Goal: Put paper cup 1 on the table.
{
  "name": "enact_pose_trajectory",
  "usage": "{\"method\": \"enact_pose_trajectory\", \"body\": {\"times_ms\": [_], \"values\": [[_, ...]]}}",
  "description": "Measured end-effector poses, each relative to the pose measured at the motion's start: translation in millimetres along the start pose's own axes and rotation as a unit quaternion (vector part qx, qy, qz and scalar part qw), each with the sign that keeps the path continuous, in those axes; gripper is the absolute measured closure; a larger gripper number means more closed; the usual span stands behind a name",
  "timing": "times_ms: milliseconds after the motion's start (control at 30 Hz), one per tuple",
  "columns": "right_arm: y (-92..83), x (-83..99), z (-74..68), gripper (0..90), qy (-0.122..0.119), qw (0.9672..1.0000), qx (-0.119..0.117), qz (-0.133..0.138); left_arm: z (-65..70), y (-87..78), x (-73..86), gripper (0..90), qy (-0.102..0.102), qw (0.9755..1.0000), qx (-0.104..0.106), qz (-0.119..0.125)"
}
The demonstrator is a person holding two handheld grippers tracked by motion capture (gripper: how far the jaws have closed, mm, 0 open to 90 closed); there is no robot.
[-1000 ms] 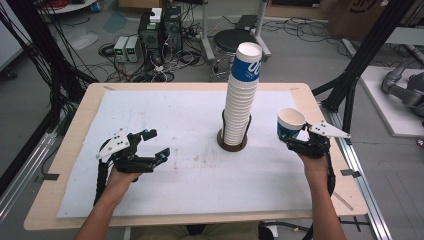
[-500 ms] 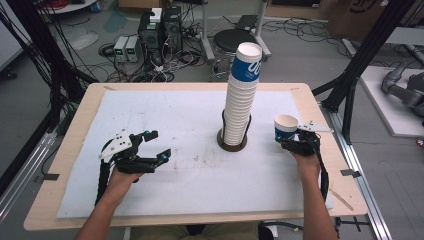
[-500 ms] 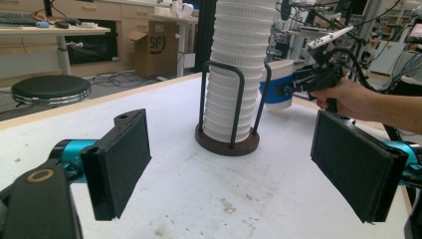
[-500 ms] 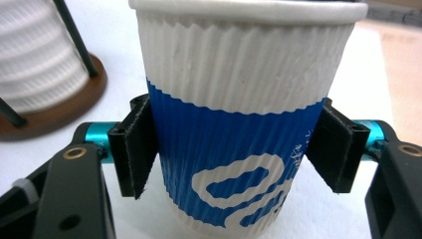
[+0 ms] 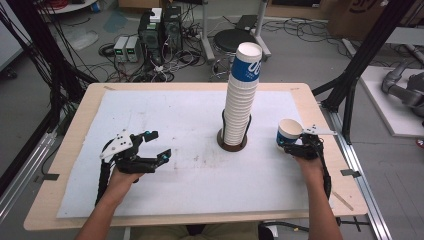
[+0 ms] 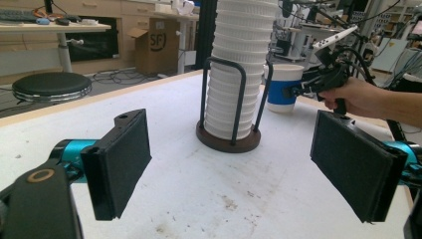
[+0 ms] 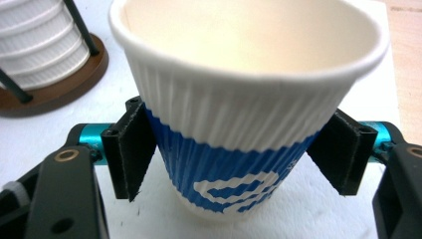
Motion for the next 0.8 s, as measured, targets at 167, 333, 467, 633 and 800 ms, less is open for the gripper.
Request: {"method": "enact_pose_trajectory", "body": {"times_ms": [167, 333, 467, 633, 800], "values": [[-2.9, 6.4, -0.4, 21.7, -0.003, 0.9998, 0.0, -0.019, -0.7, 2.1, 0.4, 15.8, -0.001, 1.0, -0.001, -0.003], [-6.7, 9.7, -0.5, 18.9, 0.003, 0.9997, 0.002, -0.023, -2.9, 2.0, 1.2, 15.7, -0.003, 1.0, -0.004, -0.005], [-15.8, 11.3, -5.3, 16.4, -0.014, 0.9995, 0.004, -0.028, -4.7, 0.2, 1.4, 15.7, -0.003, 0.9999, -0.009, -0.007], [-33.2, 16.2, -8.0, 14.2, 0.006, 0.9997, 0.002, -0.022, -6.5, -2.0, 0.9, 15.7, -0.004, 0.9999, -0.013, -0.004], [-56.0, 12.8, -19.6, 14.2, 0.011, 0.9997, -0.022, 0.003, -7.9, -4.1, -0.8, 15.7, -0.005, 0.9999, -0.014, -0.002]]}}
Point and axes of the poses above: each handheld gripper's, and its own axes: y roughly forward along the jaws, x roughly out of its underside, z roughly to its right, the point moved 9 cm from there along y, roughly forward along the jaws, and after that the axes turned 11 degrees about -z, right-handed, at the moved point
